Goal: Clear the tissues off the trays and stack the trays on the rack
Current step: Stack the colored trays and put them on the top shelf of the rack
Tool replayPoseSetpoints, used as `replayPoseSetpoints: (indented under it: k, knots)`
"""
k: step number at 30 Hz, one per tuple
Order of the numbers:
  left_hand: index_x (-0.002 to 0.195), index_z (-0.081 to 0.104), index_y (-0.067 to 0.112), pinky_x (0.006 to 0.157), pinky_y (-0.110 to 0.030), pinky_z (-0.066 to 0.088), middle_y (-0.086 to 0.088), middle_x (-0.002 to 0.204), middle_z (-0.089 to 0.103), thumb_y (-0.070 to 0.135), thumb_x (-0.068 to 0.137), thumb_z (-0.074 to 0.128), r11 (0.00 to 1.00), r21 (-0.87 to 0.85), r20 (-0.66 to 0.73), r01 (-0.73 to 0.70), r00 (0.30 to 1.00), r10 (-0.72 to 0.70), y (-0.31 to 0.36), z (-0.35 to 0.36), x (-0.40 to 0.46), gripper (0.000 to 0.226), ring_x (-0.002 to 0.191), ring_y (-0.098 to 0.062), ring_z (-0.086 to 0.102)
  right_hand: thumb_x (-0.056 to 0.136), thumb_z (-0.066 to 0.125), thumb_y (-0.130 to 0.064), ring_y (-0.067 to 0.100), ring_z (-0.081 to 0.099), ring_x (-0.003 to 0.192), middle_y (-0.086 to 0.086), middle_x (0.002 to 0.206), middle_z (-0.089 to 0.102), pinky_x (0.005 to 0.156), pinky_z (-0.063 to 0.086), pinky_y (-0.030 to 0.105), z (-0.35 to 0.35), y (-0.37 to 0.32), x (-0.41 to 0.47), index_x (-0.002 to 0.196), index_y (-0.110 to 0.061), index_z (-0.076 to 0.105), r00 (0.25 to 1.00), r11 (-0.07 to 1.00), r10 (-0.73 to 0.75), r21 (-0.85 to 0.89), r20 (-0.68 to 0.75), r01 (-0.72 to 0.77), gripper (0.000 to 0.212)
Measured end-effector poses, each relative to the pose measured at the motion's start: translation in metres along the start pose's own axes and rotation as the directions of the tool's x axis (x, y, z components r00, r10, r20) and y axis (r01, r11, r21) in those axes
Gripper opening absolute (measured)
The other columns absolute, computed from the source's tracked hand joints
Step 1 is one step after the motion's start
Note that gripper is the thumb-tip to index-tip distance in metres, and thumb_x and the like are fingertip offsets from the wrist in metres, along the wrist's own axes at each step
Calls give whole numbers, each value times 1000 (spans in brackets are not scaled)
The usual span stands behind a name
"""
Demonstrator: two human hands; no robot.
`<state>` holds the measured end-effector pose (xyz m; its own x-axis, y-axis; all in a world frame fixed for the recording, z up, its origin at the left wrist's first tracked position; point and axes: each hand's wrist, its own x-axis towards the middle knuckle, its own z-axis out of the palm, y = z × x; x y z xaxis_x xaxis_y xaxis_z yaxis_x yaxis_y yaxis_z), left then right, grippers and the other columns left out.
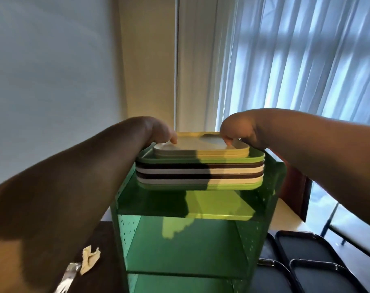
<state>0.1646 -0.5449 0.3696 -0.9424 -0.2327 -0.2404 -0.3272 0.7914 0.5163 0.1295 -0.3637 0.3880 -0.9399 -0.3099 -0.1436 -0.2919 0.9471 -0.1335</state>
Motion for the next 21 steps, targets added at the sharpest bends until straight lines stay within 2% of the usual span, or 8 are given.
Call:
replayPoseSetpoints:
  k: [2, 4, 6, 9, 11, 14, 19, 21]
  knots:
    - [143, 51, 6, 101, -41, 39, -17, 145, 45, 23, 104, 48, 1000, -1, 4, -12, 1000, 12, -2, 6, 4, 42, 134, -36, 44, 97, 45, 11, 25, 47, 79, 13, 86, 47, 77, 38, 34, 4, -4, 1, 76, 0, 53, 999, 1000, -3, -13, 42, 3, 25]
    - [142, 51, 4, 104, -42, 40, -21, 147, 46, 24, 103, 53, 1000, -12, 8, 22, 1000, -22, -3, 13, 5, 44, 133, -38, 46, 100, 47, 4, 27, 47, 88, 13, 93, 49, 80, 38, 32, 11, -10, 3, 103, 8, 63, 997, 994, 12, -108, 82, -3, 16]
    - [137, 52, 2, 109, -46, 43, -23, 144, 48, 23, 100, 59, 998, -28, 21, 50, 999, -49, -5, 19, 5, 43, 130, -40, 49, 104, 47, -3, 25, 47, 91, 9, 87, 47, 72, 41, 26, 19, -19, 1, 106, 0, 58, 991, 984, 3, -175, 137, 22, 12]
    - [121, 59, 4, 104, -53, 48, -23, 133, 56, 22, 94, 67, 994, -62, 29, 87, 996, -85, -5, 26, 5, 34, 120, -41, 56, 105, 47, -6, 28, 52, 105, 10, 103, 51, 66, 43, 24, 27, -31, 1, 128, 0, 57, 976, 979, -38, -190, 214, 80, 26]
    - [124, 59, 4, 102, -52, 50, -25, 130, 58, 21, 92, 68, 995, -51, 51, 89, 995, -86, -4, 26, 5, 37, 118, -42, 58, 104, 49, -4, 32, 51, 115, 18, 121, 52, 74, 44, 26, 31, -38, 4, 142, 4, 50, 974, 984, -73, -145, 215, 106, 39]
    - [126, 59, 0, 97, -46, 53, -25, 129, 59, 18, 93, 65, 999, -11, -32, 35, 999, -35, 0, 21, 4, 38, 115, -41, 61, 104, 52, -8, 29, 44, 139, 16, 150, 48, 91, 37, 28, 25, -41, 4, 145, 2, 48, 976, 972, -97, -192, 193, 134, 42]
    - [127, 61, -4, 94, -37, 52, -22, 127, 62, 9, 95, 57, 986, 98, -305, -131, 940, 155, 27, 10, 7, 35, 108, -30, 63, 107, 44, -9, 27, 55, 128, 16, 141, 59, 110, 39, 33, -6, -20, 3, 134, 4, 60, 980, 865, -196, -465, 30, 187, 34]
    - [130, 60, -2, 94, -37, 53, -20, 130, 62, 11, 97, 54, 968, 121, -389, -220, 887, 250, 45, 8, 1, 36, 112, -32, 63, 105, 41, -5, 29, 57, 128, 17, 138, 62, 111, 42, 37, -15, 1, 11, 128, 4, 65, 969, 872, -230, -462, -91, 163, 34]
